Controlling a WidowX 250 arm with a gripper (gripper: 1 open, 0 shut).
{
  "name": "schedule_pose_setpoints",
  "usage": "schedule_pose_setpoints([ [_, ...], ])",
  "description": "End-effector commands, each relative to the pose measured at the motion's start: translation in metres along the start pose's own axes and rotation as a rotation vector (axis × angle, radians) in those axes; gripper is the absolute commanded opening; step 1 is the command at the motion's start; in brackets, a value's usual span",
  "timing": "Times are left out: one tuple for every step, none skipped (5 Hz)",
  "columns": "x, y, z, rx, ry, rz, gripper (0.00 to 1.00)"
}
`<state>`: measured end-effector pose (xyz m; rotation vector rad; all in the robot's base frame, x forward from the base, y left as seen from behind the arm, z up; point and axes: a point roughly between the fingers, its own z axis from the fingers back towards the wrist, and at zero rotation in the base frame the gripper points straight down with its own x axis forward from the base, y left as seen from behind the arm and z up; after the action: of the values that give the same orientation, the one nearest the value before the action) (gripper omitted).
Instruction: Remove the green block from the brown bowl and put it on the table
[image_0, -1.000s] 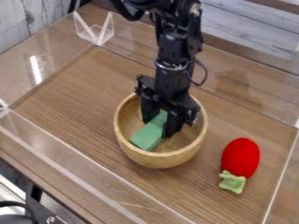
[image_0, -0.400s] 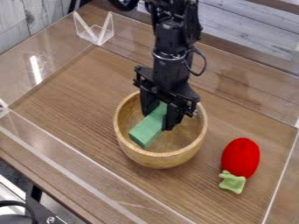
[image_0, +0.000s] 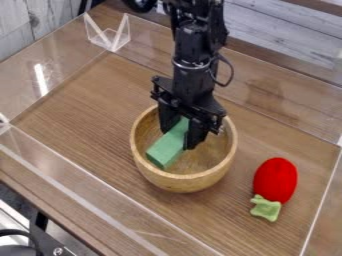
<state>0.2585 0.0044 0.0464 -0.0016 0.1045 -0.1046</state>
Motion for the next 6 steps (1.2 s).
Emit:
schedule_pose_setpoints([
  [0.007, 0.004, 0.006, 0.002, -0.037, -0.003, 0.0],
  [0.009, 0.004, 0.007, -0.001, -0.039, -0.009, 0.0],
  [0.01, 0.003, 0.007, -0.003, -0.039, -0.014, 0.0],
  [0.011, 0.002, 0.008, -0.004, -0.039, -0.019, 0.0],
  [0.008, 0.004, 0.023, -0.003, -0.069, -0.012, 0.0],
  [0.004, 0.007, 0.041, 0.003, -0.106, 0.002, 0.0],
])
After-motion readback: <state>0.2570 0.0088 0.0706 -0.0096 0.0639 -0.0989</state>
